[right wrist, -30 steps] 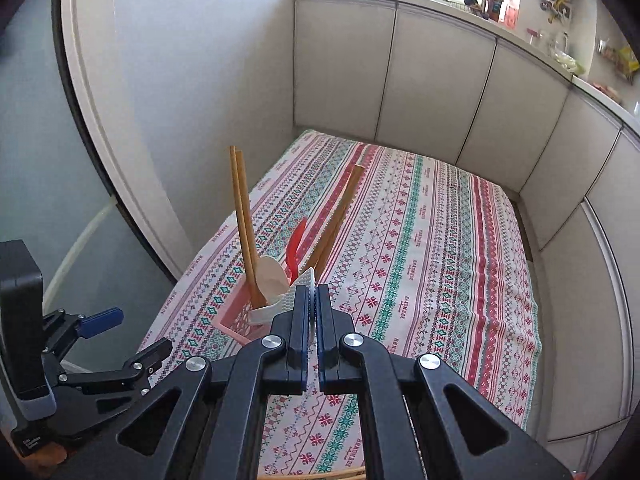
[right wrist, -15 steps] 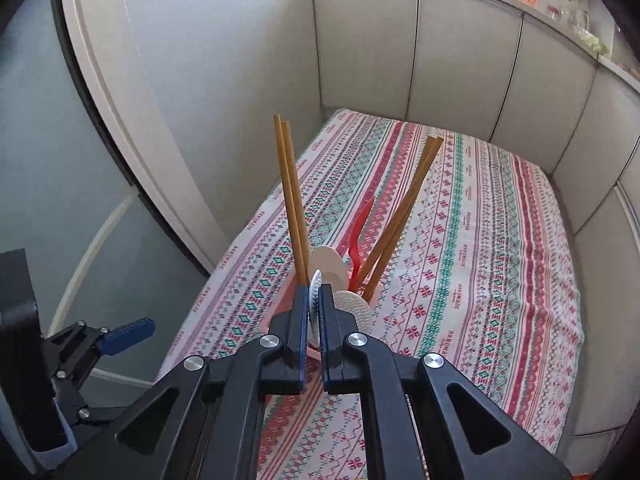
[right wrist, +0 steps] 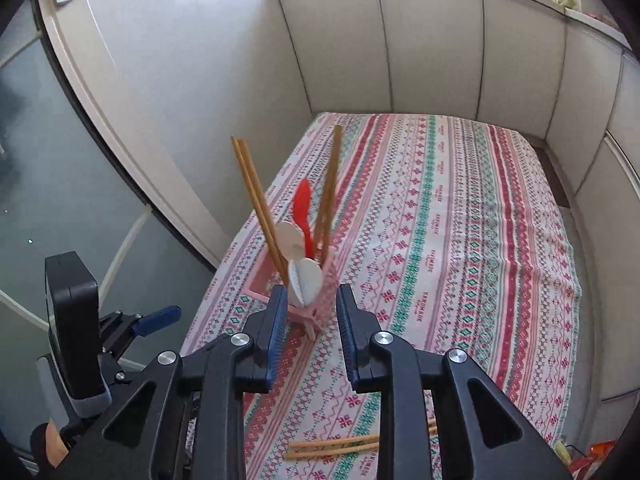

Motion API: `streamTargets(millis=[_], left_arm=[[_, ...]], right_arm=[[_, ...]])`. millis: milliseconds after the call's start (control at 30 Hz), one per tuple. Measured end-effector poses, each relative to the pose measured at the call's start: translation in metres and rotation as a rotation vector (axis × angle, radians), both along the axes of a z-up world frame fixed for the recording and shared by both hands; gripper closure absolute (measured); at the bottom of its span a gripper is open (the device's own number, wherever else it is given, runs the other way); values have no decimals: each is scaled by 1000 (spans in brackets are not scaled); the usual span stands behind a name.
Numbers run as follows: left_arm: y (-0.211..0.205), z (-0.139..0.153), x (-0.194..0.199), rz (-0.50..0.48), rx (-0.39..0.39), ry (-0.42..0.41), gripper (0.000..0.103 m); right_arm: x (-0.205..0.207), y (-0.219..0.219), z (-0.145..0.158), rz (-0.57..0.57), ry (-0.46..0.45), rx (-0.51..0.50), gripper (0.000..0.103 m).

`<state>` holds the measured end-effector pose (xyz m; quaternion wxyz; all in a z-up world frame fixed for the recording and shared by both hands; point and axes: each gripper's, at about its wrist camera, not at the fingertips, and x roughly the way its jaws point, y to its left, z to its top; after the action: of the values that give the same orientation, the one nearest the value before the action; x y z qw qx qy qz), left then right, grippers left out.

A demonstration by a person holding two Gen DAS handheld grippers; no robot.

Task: Organize utensils
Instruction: 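Move both tools back to the last two wooden chopsticks, then close the left tool on a chopstick while the right tool grasps the other chopstick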

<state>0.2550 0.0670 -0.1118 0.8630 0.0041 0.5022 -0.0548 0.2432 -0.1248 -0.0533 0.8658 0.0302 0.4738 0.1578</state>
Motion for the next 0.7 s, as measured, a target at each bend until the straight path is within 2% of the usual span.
streamTargets(millis=[100, 333, 700], left_arm=[[-8, -2, -2, -22, 6, 10, 28], [-36, -13, -6, -106, -24, 62, 28], [-104, -52, -8, -258, -2, 194, 28]], right_arm=[[-7, -26, -8, -40, 34, -12, 75], [-22, -84, -37, -132, 121, -34, 67], [-34, -152, -88, -256, 303, -56, 52]])
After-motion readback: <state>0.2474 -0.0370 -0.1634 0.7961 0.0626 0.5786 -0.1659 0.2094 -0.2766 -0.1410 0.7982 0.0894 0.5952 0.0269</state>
